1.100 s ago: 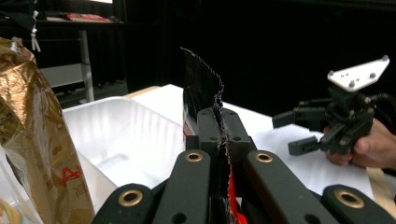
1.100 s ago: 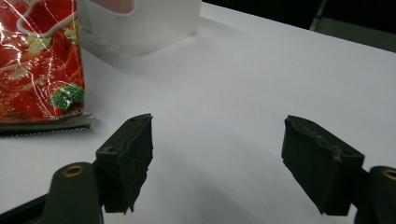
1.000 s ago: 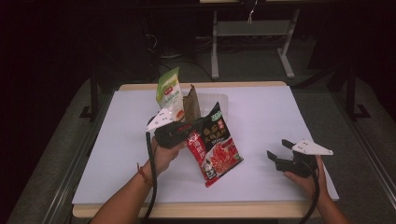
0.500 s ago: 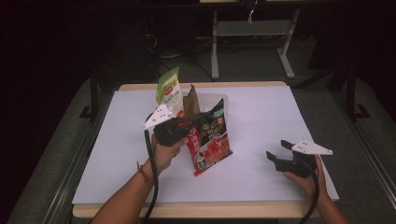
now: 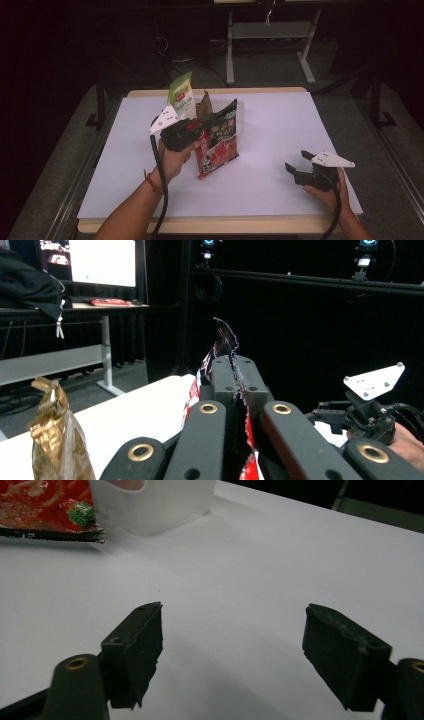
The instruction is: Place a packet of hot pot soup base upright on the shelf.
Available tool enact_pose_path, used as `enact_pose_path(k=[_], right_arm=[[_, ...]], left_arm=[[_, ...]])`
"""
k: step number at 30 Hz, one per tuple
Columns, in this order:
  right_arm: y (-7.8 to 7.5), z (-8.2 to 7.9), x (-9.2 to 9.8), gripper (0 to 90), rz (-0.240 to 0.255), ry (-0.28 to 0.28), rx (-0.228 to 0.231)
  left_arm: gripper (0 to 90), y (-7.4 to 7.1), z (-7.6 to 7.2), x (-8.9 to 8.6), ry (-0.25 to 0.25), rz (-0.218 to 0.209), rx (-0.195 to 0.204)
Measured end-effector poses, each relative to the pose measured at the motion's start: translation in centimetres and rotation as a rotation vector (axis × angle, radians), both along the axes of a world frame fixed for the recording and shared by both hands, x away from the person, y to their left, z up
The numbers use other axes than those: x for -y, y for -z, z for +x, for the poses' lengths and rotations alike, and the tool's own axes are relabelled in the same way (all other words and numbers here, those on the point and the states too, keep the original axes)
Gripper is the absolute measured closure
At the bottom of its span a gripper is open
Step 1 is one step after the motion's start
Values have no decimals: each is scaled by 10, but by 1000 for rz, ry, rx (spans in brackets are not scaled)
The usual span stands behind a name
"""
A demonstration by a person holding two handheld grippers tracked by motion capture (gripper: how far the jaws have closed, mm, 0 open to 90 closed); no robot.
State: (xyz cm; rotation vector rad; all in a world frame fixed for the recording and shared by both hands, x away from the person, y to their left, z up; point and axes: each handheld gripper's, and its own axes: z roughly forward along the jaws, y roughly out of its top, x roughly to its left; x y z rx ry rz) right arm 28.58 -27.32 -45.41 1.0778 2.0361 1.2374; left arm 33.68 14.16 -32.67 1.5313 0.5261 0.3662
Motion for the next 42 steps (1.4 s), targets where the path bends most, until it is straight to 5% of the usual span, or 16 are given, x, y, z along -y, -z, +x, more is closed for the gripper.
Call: enact_pose_path(k=[21,26,42], right_arm=[[0,1,-1,227,-7,-3,-5],[0,1,-1,232,-3,-2,-9],[1,1,0,232,3,-2,-7]], left_arm=[[900,-43,18,8,-40,-12,54],[900,-44,22,11,-56,13,64],[900,-55,49,22,-118,-6,61]])
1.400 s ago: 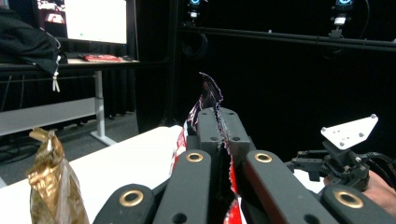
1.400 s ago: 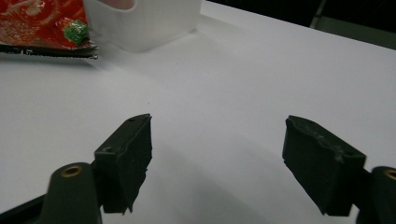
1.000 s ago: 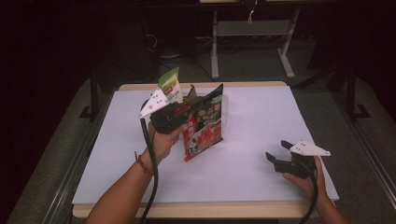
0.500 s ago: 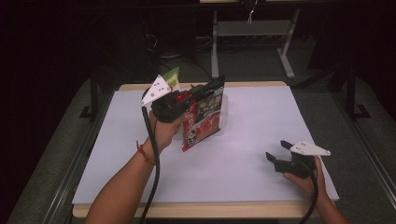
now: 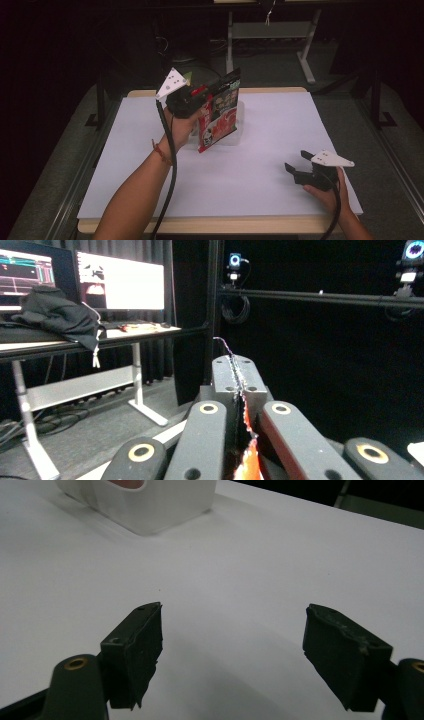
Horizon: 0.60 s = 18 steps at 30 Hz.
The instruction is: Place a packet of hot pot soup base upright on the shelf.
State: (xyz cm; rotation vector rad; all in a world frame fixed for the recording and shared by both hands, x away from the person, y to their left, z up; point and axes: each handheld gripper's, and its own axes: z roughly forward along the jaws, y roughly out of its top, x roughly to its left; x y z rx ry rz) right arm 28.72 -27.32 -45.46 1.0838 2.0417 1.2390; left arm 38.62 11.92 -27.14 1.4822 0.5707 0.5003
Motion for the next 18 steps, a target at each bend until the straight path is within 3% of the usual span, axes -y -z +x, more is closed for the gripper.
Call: enact_pose_path(k=[18], right_arm=[[0,0,0,232,3,-3,-1]], left_arm=[[900,7,43,33,-103,17,-22]])
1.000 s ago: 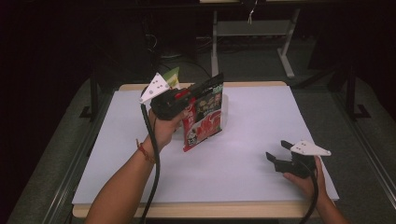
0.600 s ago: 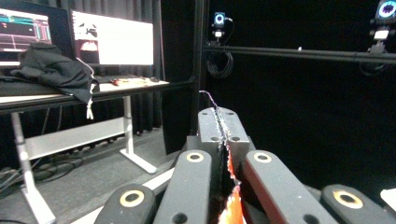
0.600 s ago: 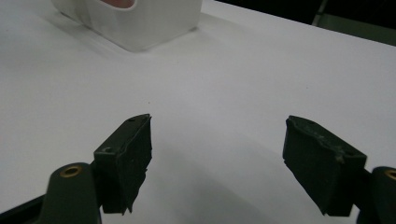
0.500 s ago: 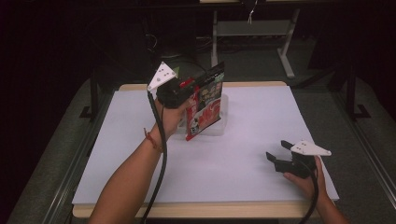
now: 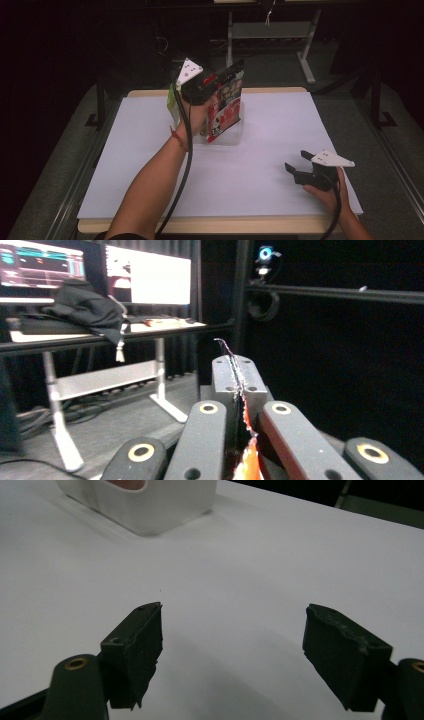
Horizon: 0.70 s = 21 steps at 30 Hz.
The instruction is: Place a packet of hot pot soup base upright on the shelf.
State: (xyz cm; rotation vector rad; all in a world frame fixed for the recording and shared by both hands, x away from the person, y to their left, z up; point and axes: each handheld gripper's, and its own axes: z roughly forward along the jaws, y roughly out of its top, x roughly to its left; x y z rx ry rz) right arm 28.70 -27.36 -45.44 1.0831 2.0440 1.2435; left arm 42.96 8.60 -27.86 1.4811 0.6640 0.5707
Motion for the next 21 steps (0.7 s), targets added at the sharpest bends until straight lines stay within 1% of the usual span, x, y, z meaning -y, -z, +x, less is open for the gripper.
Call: enact_pose_path(k=[1,2,4,5,7,9,11,12,13,15,17,18,19,21], right_arm=[[0,0,0,232,-1,-1,1],[0,0,0,233,-1,-1,1],[0,0,0,233,1,-1,1],[0,0,0,233,0,-1,1],[0,0,0,233,-1,-3,2],[0,0,0,233,1,-2,1],[0,0,0,233,1,-3,1],[0,-1,0,233,1,-2,1],[0,-1,0,233,0,-2,1],[0,-1,0,233,-1,-4,2],[0,-1,0,233,-1,-5,3],[0,-1,0,234,-1,-6,2],[0,-1,0,235,-2,-6,4],[0,-1,0,235,-3,-6,3]], left_arm=[[900,1,3,2,-9,1,-2],[900,2,5,5,-23,12,2],[900,5,11,9,-34,0,-7],[900,6,13,11,-48,2,-6],[900,9,17,15,-57,7,-8],[900,12,21,22,-79,24,-1],[900,16,24,24,-87,10,-2],[900,17,26,26,-85,5,0],[900,18,27,27,-78,11,4],[900,21,27,30,-87,17,14],[900,25,28,30,-78,12,1],[900,27,27,30,-73,12,8],[900,28,26,30,-67,24,20],[896,30,25,31,-53,29,14]])
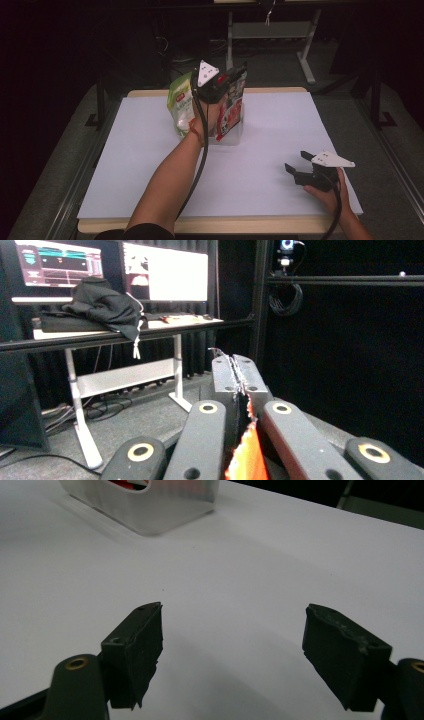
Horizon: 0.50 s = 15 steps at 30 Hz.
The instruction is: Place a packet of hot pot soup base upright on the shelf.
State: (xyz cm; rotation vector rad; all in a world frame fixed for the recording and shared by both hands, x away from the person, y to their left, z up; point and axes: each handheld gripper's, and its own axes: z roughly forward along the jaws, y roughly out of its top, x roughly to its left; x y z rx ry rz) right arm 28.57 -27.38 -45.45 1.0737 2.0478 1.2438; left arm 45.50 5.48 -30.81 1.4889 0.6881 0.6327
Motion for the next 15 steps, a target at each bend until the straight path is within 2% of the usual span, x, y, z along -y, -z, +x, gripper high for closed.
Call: enact_pose_path(k=[2,4,7,9,12,15], right_arm=[[0,0,0,235,-1,0,-2],[0,0,-1,235,-3,1,-2],[0,1,0,235,-3,-1,-6],[0,1,-1,235,-3,-1,-7],[0,1,-1,234,-2,-1,-11],[0,1,-1,235,-4,0,-12]], left_arm=[[882,2,-2,1,30,17,0],[846,3,-4,2,24,56,3],[787,6,-8,-3,39,66,-3],[762,7,-12,-7,78,70,0],[697,9,-22,-10,103,126,23],[650,10,-34,-15,120,139,52]])
